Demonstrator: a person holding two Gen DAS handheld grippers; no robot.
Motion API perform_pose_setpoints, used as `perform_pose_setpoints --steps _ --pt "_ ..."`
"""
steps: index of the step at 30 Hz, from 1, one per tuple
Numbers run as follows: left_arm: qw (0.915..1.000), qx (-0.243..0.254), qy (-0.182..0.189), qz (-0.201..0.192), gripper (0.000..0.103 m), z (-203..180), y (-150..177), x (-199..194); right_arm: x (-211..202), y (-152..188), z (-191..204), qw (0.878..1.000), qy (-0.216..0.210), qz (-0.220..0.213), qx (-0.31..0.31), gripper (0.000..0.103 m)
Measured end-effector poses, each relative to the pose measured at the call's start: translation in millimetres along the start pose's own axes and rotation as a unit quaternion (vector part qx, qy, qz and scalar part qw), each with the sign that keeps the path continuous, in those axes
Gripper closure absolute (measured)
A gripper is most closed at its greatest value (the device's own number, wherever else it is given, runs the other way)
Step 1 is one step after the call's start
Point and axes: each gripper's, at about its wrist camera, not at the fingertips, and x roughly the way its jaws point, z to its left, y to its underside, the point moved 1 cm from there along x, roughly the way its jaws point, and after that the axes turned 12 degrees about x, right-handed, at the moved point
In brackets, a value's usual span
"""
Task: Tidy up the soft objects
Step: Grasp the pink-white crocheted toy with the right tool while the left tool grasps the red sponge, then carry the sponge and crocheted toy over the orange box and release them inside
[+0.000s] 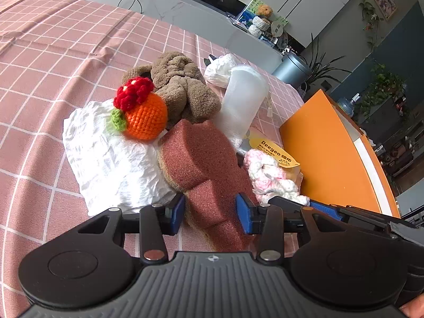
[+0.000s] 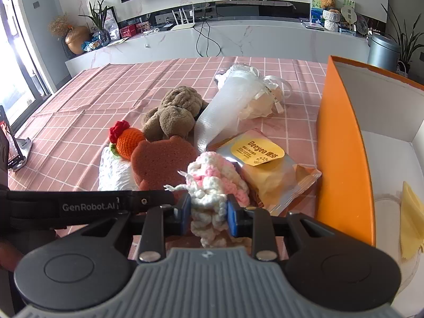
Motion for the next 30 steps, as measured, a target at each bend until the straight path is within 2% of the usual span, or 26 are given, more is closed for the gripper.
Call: perform_pose_setpoints --steps 11,16,20,22,30 --pt "0.9995 0.020 -0.014 -0.022 0.061 -6 1 -23 -9 -1 -3 1.000 -0.011 -0.007 0.006 0.078" --pt "0.9988 0.024 -0.017 -0.040 0.061 -8 -3 -38 -18 -4 -7 0.999 -0.033 -0.012 0.022 0.079" --pt "0.9976 0.043 -0.021 -0.051 0.061 -13 -7 -48 -29 -5 -3 0.999 -0.040 -0.026 0.019 0.079" --pt "0.9972 0.052 -0.010 -0.052 0.061 -16 -8 -52 -34 -6 -2 0.998 -0.042 -0.033 0.019 0.079" --pt "0.9952 0.059 -0.019 -0.075 0.061 -23 -9 -73 -55 -6 0 0.997 -0.049 -0.061 0.012 0.079"
